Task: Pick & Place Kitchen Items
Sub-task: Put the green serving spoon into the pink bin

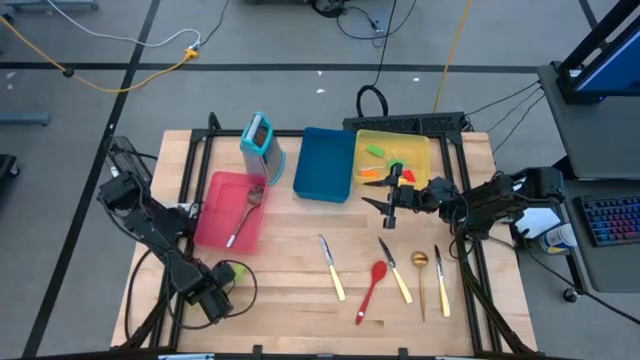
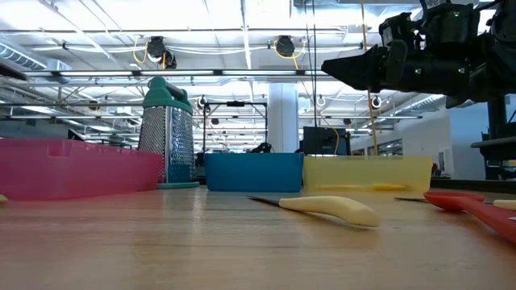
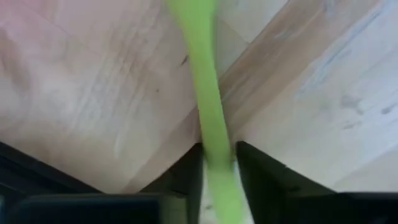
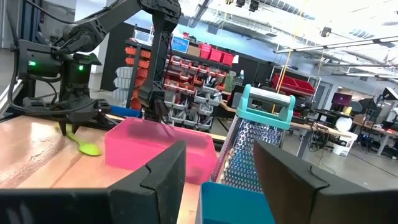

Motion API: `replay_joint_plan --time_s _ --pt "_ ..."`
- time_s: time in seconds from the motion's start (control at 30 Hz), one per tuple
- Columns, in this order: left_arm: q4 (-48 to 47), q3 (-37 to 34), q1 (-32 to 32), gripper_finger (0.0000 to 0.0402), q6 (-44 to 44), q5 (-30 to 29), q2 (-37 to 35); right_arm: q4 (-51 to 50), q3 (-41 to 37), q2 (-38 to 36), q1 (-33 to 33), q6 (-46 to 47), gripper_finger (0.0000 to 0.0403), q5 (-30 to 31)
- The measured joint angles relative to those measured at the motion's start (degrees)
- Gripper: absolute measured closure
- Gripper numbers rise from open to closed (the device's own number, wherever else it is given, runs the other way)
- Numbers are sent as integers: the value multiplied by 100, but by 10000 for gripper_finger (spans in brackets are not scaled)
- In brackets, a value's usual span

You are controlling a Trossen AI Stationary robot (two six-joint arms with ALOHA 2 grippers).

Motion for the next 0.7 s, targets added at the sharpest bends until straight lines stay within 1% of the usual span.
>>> replay_joint_plan --time_s 0.1,0.13,0.27,0.4,0.53,0.7 --pt "110 -2 27 350 -136 -136 3 1 0 -1 0 1 222 1" --pt "113 -2 62 360 -228 -151 3 1 0 0 -1 -1 222 1" --pt "83 51 296 361 -397 -114 15 5 0 1 -1 -2 222 2" --pt "-160 257 534 361 -88 -179 44 43 0 0 -1 0 222 2" --pt "-582 662 700 361 97 -989 53 45 0 1 -1 -2 222 1" --pt "-1293 1238 756 361 146 -1658 44 44 0 -2 -1 -2 222 2"
